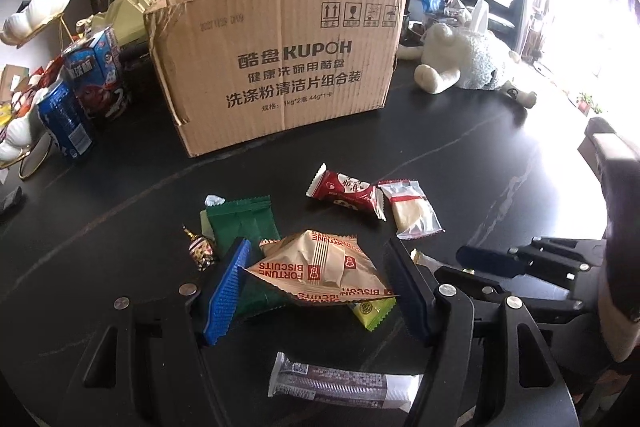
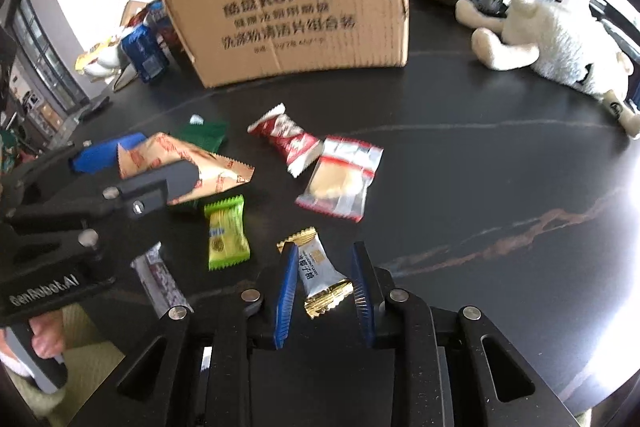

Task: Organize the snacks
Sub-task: 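Lower the right tool onto the white-and-gold biscuit bar and close it, then carry the white biscuit bar with the right tool into the box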

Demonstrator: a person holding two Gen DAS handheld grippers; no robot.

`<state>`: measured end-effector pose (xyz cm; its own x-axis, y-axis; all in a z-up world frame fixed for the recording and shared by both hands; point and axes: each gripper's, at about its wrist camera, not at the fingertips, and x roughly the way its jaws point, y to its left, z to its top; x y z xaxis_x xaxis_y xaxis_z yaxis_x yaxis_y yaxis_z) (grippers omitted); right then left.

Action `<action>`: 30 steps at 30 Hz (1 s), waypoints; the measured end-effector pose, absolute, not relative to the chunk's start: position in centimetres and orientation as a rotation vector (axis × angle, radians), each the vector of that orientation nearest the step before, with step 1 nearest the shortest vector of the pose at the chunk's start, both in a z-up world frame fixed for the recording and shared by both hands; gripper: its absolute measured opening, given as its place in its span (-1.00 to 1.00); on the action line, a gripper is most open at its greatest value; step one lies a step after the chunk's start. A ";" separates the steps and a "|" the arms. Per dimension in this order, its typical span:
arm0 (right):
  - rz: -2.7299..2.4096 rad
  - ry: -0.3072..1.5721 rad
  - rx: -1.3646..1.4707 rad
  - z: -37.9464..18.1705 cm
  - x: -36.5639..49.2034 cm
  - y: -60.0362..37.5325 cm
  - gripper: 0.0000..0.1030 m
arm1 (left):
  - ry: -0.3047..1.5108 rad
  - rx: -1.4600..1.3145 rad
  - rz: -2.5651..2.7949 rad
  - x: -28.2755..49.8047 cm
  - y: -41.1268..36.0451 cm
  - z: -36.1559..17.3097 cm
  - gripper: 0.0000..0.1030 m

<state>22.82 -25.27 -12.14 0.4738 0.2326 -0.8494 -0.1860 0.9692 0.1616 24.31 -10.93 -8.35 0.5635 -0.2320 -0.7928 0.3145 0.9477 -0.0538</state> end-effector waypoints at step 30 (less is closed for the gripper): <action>0.254 0.941 -0.035 -8.6 22.4 -23.3 -0.61 | 0.847 0.060 -0.323 23.0 -9.1 -6.0 0.30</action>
<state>22.37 -23.28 -8.62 0.5612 0.2001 -0.8031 -0.2307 0.9697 0.0803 22.96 -9.14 -6.01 0.6166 -0.2566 -0.7443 0.3038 0.9497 -0.0757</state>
